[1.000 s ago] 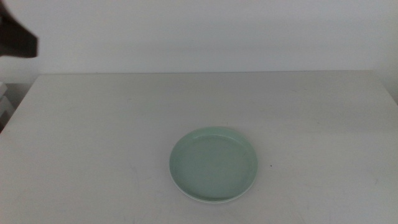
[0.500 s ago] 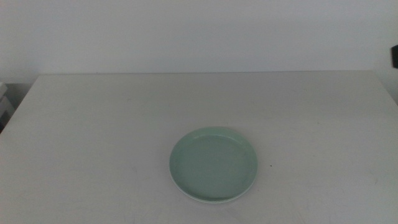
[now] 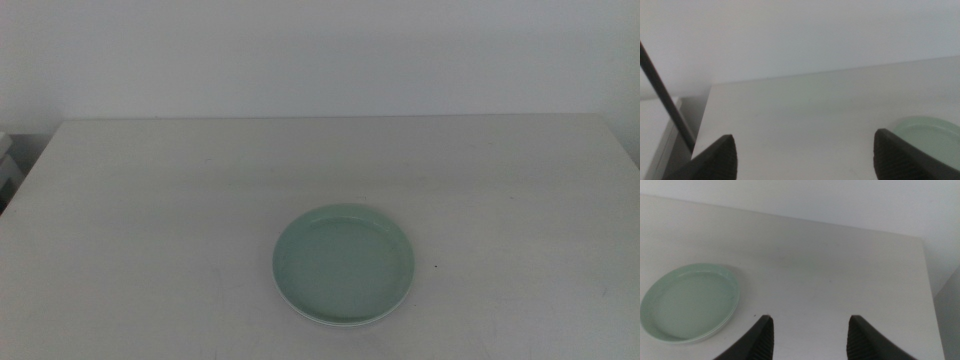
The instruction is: Stack the three bowls on top of each other.
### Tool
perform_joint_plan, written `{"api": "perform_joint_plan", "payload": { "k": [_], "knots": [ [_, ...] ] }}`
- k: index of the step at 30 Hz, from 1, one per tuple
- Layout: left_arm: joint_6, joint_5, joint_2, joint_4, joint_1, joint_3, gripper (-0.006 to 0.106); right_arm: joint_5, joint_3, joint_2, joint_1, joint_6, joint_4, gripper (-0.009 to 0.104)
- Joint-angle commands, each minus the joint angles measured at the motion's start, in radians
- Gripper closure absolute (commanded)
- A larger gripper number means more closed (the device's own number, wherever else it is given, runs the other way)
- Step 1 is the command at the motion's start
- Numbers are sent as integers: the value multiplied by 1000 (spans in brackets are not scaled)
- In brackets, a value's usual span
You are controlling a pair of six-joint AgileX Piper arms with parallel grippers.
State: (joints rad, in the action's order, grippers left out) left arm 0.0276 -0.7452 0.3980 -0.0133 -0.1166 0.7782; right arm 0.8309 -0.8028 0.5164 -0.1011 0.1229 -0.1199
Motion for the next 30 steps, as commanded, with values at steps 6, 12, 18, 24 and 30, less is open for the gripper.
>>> {"api": "perform_joint_plan", "payload": {
  "k": [6, 12, 18, 24, 30],
  "knots": [
    [22, 302, -147, -60, -1, -235, -4, -304, 292, -259, 8, 21, -13, 57],
    [22, 497, -167, -85, -1, -385, -4, -396, 408, -336, 8, 21, -3, 57],
    [18, 506, -167, -86, -1, -410, -4, -364, 417, -333, 8, 17, -4, 57],
    [18, 502, -167, -85, -1, -410, -4, -353, 417, -333, 8, 17, -4, 57],
    [19, 521, -179, -85, -1, -502, -4, -358, 478, -369, 8, 17, 21, 57]
  ]
}}
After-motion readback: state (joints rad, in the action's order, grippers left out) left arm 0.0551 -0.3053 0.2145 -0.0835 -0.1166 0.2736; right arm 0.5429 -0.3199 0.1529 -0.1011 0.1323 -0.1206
